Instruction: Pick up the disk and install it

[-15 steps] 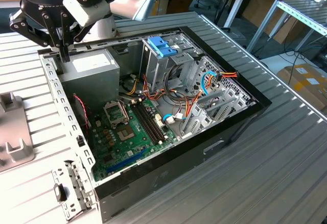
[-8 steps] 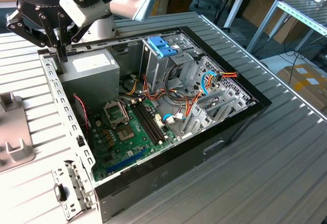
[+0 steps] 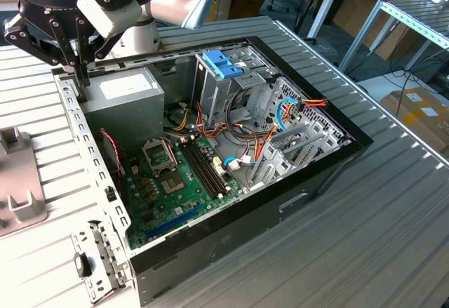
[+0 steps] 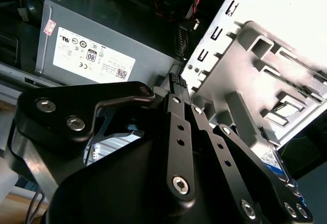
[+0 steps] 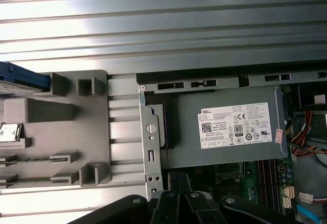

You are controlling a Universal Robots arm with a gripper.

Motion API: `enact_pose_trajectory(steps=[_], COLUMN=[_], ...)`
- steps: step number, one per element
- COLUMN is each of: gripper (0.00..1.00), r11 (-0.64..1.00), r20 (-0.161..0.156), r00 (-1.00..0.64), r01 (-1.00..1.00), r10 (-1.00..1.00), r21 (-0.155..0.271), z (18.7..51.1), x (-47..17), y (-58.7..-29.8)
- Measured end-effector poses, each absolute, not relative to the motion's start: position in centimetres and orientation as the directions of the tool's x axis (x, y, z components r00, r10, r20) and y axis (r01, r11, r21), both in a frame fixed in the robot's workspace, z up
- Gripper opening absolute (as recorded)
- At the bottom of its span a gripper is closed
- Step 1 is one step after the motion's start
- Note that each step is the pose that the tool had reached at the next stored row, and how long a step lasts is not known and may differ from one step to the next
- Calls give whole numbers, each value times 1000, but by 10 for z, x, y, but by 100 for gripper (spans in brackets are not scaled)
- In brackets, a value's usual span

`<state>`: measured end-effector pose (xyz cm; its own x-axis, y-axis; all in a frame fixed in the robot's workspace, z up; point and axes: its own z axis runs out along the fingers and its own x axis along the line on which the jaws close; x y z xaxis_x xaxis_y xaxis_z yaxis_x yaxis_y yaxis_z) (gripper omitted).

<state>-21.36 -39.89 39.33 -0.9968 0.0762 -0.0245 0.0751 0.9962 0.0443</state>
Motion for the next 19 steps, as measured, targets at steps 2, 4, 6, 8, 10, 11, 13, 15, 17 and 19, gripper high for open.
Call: enact_pose_trajectory(steps=[2,4,6,8,10,11,13,15,17,19], gripper=[11,11,11,11,11,11,11,11,11,11], r11=[996,996,996,996,996,996,996,996,996,996], r20=[-24,-25,-24,-24,-24,-24,-25,-24,-24,-24], r00=[-997,-997,-997,-997,-997,-997,-997,-997,-997,-997], r01=[75,75,75,75,75,75,75,75,75,75], r10=[76,76,76,76,76,76,76,76,76,76], r21=[44,44,44,44,44,44,44,44,44,44], z=[393,393,393,393,393,393,393,393,393,393], x=[-215,-216,-218,-219,-222,-223,-225,-227,-229,-230], y=[-399,-399,-399,-399,-399,-399,-399,-399,-399,-399])
